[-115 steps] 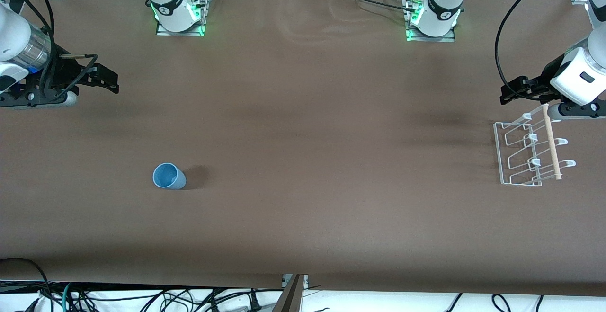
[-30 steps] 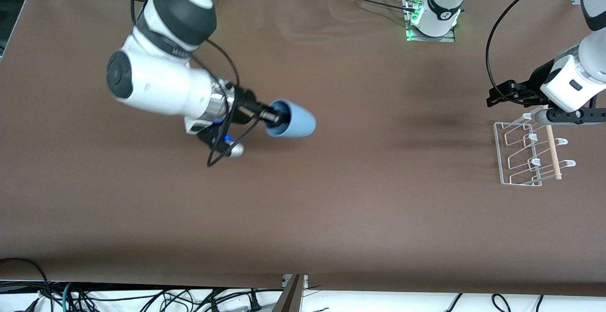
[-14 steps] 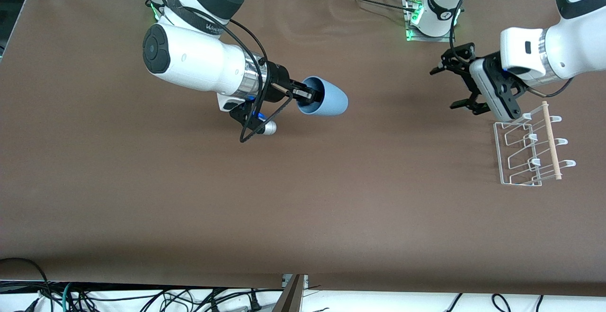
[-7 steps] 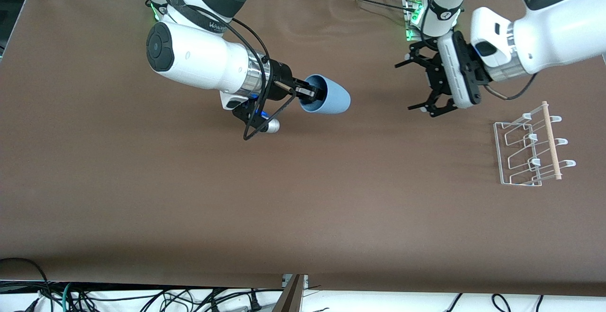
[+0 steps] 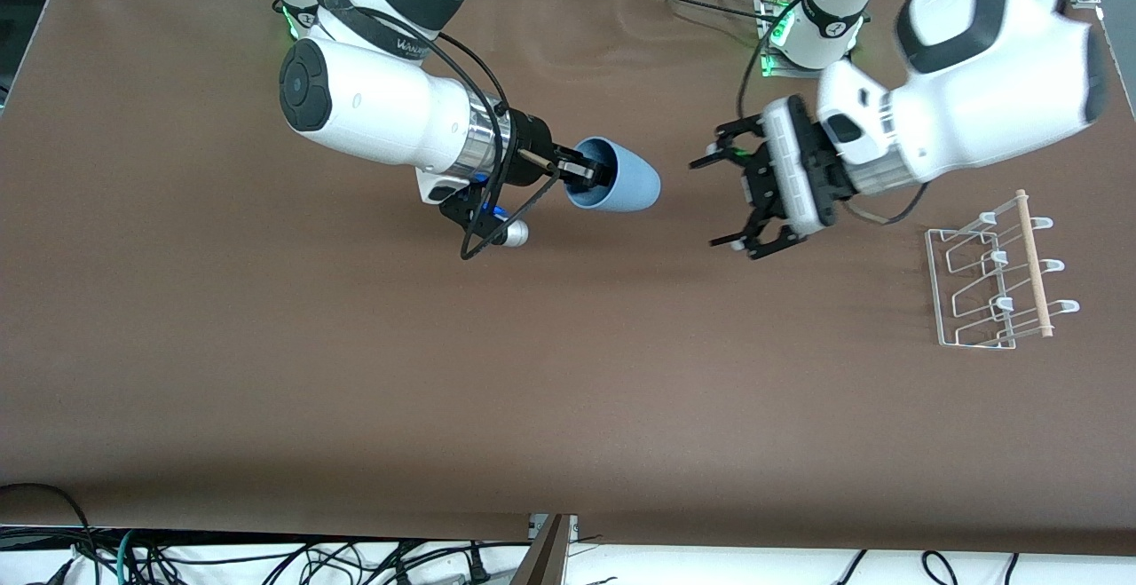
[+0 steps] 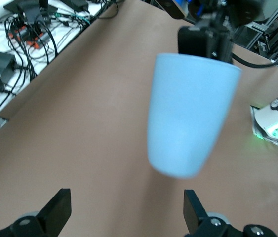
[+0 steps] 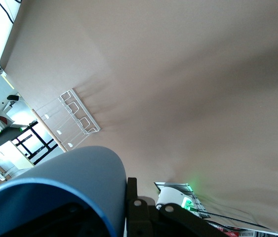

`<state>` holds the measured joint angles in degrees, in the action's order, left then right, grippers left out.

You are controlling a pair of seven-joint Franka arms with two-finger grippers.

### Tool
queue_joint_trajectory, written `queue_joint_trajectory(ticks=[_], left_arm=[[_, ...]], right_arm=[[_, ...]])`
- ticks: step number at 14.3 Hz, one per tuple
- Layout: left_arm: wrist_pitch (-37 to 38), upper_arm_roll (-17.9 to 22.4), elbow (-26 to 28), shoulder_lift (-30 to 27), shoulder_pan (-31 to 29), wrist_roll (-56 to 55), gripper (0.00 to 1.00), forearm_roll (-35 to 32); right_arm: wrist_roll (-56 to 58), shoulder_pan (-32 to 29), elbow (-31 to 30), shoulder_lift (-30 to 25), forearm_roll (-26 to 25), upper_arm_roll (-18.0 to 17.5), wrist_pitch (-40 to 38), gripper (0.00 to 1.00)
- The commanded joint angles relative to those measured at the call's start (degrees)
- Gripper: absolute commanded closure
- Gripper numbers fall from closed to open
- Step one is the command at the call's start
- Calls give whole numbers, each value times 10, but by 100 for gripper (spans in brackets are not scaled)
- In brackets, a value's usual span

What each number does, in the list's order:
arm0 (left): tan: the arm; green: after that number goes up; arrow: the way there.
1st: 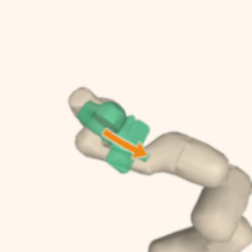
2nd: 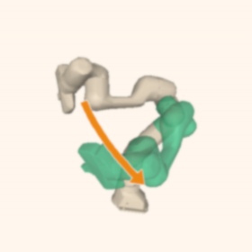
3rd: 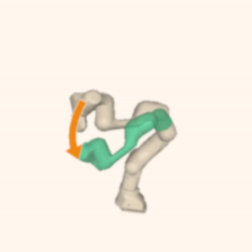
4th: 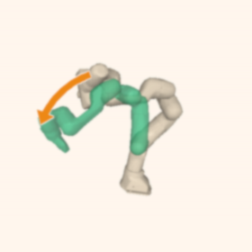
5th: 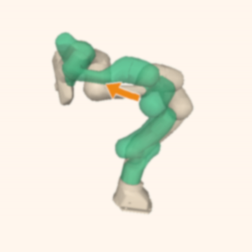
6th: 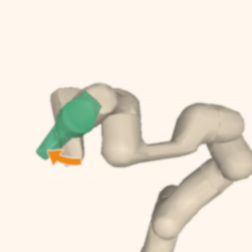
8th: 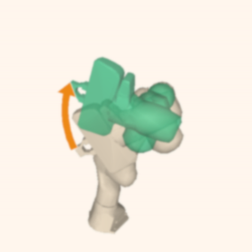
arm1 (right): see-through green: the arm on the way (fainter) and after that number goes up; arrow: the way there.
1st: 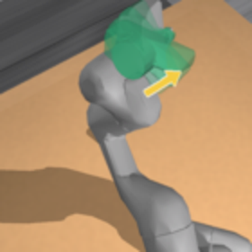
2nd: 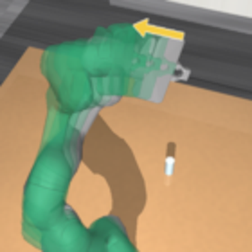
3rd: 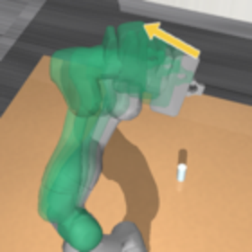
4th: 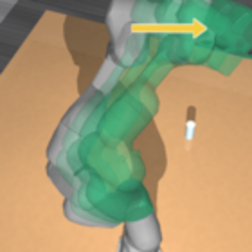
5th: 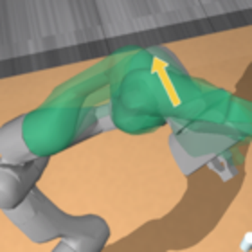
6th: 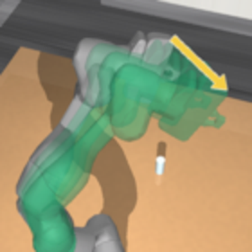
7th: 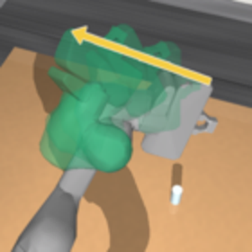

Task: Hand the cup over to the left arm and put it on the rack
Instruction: 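Hold the cup with the right gripper while the left gripper reaches it, then close the left gripper on the cup while the right gripper releases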

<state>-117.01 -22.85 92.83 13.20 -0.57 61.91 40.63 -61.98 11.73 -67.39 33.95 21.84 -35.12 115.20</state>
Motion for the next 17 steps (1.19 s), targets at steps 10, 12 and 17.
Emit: queue_joint_trajectory(ticks=[10,12,17], left_arm=[[-92,-58,18,5,29,16,0,25],[-92,-58,22,5,29,17,1,25],[-92,-62,31,2,30,23,73,25]], right_arm=[[-8,3,6,2,9,-4,17,100],[-8,2,6,2,9,-4,17,100],[-8,2,6,2,9,-4,17,100]])
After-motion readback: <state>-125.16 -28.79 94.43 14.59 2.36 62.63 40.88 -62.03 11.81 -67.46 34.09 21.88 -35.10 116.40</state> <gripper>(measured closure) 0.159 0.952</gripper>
